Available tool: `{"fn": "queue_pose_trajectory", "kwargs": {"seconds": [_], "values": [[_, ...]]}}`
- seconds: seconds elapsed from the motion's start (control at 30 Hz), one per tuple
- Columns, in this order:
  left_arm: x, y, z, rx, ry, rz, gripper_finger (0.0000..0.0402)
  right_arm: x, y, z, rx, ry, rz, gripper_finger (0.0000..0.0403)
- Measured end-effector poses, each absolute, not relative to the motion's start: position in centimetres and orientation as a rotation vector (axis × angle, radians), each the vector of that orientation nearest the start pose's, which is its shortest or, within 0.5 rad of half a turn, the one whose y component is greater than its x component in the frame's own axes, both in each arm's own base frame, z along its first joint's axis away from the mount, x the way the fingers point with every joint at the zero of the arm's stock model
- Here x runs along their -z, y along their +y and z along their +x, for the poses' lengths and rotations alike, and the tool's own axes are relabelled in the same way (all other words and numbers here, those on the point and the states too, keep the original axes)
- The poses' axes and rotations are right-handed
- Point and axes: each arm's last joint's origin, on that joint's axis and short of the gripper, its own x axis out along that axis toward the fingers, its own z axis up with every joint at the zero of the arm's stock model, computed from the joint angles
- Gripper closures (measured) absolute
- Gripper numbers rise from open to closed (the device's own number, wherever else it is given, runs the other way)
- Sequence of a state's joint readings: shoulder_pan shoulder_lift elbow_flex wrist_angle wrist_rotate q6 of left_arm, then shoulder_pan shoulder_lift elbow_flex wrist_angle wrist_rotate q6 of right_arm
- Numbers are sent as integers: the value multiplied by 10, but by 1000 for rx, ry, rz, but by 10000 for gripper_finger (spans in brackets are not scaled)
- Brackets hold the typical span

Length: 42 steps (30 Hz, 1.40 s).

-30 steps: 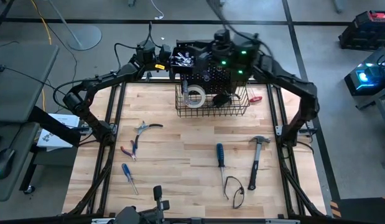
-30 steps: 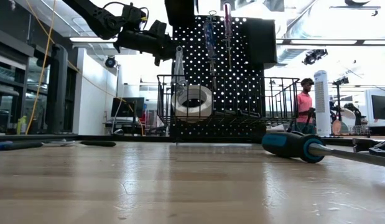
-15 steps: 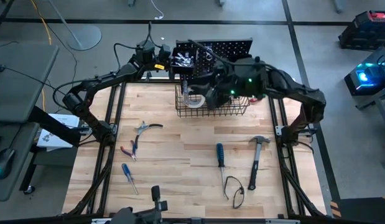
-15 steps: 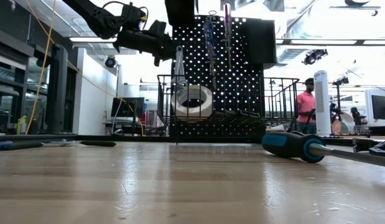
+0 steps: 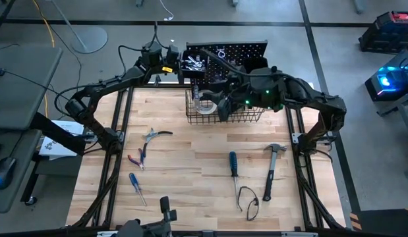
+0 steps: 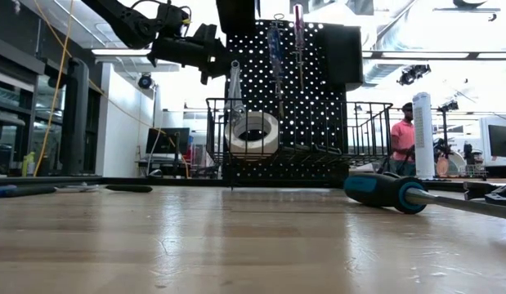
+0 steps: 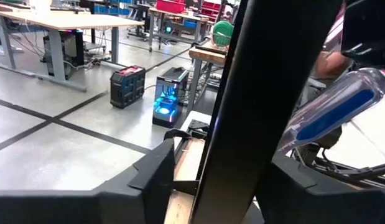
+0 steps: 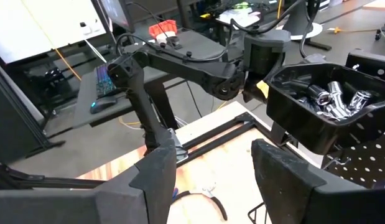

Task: Hang tools onto peg board
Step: Put the black plier in the right black bin on the pegboard

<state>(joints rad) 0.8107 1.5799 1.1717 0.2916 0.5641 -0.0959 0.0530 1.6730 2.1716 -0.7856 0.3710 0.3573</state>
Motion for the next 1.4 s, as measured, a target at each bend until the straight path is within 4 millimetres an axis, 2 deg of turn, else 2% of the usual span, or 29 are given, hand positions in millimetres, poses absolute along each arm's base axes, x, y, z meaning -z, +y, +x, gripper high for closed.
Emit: {"fn": "queue_pose_trajectory", "kwargs": {"seconds": [0.2, 0.53, 0.9, 1.17, 1.3, 1.4], "values": [[-315, 252, 258, -251, 87, -178, 181, -509, 7, 324, 362, 224, 281, 206], [-329, 253, 238, -253, 91, -172, 149, -508, 4, 324, 368, 237, 268, 206], [-327, 256, 224, -247, 147, -212, 146, -508, 4, 324, 371, 237, 265, 206], [-338, 256, 208, -276, 133, -192, 146, -508, 4, 324, 372, 243, 263, 206], [-340, 249, 196, -290, 188, -246, 146, -509, 3, 321, 372, 245, 262, 206], [-339, 235, 186, -286, 282, -307, 146, -513, 3, 313, 371, 236, 265, 206]]}}
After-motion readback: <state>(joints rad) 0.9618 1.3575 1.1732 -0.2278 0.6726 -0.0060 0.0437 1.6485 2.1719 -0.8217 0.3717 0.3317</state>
